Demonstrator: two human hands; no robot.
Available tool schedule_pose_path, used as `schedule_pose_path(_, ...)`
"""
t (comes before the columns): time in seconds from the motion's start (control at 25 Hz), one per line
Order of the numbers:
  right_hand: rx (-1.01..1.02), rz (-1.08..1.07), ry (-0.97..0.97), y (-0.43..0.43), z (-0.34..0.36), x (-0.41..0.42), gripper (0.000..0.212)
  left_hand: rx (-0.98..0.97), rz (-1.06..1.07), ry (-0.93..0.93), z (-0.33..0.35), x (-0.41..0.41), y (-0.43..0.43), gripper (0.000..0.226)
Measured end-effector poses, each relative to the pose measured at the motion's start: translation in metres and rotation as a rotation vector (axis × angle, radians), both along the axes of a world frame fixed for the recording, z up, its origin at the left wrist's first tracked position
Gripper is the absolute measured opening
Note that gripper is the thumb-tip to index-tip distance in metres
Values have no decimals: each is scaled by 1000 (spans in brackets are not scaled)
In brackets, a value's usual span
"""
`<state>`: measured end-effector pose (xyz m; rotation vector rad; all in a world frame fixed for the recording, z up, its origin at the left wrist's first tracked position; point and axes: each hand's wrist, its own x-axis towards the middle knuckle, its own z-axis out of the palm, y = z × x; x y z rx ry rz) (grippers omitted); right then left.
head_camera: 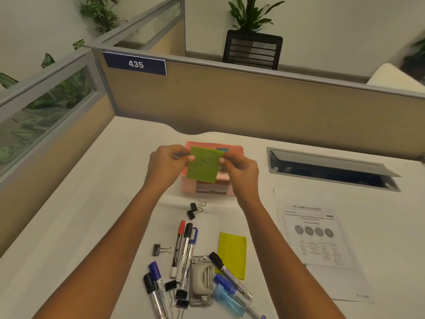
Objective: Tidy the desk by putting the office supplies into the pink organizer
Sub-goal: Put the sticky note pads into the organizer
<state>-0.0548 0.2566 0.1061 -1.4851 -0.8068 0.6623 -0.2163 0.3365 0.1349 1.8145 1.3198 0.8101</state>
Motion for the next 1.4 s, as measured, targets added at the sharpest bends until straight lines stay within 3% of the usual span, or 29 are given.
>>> schedule_pose_path(0.36,53,-183,-165,50,35,81,18,150,-73,-82,32,88,49,10)
schedule_pose_path(1.0,-251,-203,-257,78,-14,107,21,79,-58,190,-33,120,82,25)
schedule_pose_path(1.24,-233,-312,-198,50,-14,94,23,108,81,18,-27,92,59,25)
schedule_pose_path(1.4,-190,-380,-139,8,-23,81,20,118,119,-51,-32,56,17,6)
